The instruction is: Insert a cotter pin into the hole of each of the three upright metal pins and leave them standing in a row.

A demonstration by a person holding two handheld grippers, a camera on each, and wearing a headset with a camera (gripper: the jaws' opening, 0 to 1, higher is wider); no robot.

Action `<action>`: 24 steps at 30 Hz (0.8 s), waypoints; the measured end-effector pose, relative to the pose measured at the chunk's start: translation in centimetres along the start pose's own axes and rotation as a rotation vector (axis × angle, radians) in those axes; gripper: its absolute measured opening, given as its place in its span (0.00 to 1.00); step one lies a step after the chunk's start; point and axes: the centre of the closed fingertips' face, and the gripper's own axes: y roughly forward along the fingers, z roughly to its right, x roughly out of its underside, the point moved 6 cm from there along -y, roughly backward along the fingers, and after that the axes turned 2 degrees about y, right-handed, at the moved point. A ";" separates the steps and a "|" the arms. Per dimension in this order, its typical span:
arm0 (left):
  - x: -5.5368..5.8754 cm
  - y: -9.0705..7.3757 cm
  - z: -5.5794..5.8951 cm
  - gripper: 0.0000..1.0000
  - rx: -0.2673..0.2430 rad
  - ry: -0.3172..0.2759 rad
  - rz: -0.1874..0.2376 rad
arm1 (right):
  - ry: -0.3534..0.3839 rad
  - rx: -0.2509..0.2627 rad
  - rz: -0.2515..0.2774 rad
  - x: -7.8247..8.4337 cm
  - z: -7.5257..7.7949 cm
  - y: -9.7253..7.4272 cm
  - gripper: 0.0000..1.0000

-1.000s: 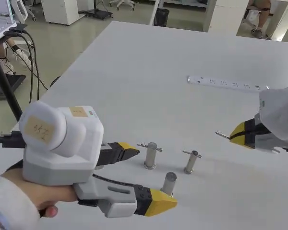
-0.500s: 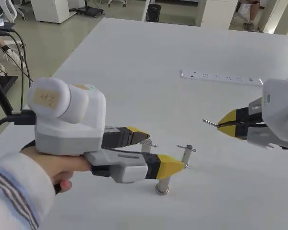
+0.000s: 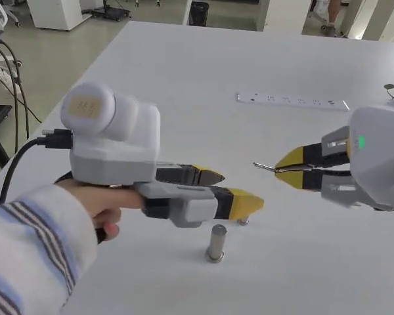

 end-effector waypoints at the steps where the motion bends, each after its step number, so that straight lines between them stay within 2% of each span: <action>1: -0.1 0.1 0.0 0.40 0.006 -0.011 0.006 | -0.004 -0.001 0.005 -0.2 -0.1 0.0 0.00; 4: -0.4 0.3 -0.1 0.34 0.018 -0.044 0.019 | -0.013 0.001 0.010 -0.5 -0.2 0.0 0.00; 9: -0.6 0.8 -0.4 0.33 0.011 -0.048 0.028 | -0.025 0.001 0.022 -1.1 -0.4 0.0 0.00; 17: -0.8 1.0 -0.3 0.20 0.034 -0.099 0.048 | -0.027 -0.004 0.026 -1.4 -0.9 0.5 0.00; 20: -0.7 1.0 -0.3 0.12 0.038 -0.106 0.040 | -0.025 -0.005 0.027 -1.5 -1.2 0.6 0.00; 24: -0.6 1.0 -0.3 0.08 0.043 -0.120 0.037 | -0.026 -0.006 0.029 -1.6 -1.3 0.7 0.00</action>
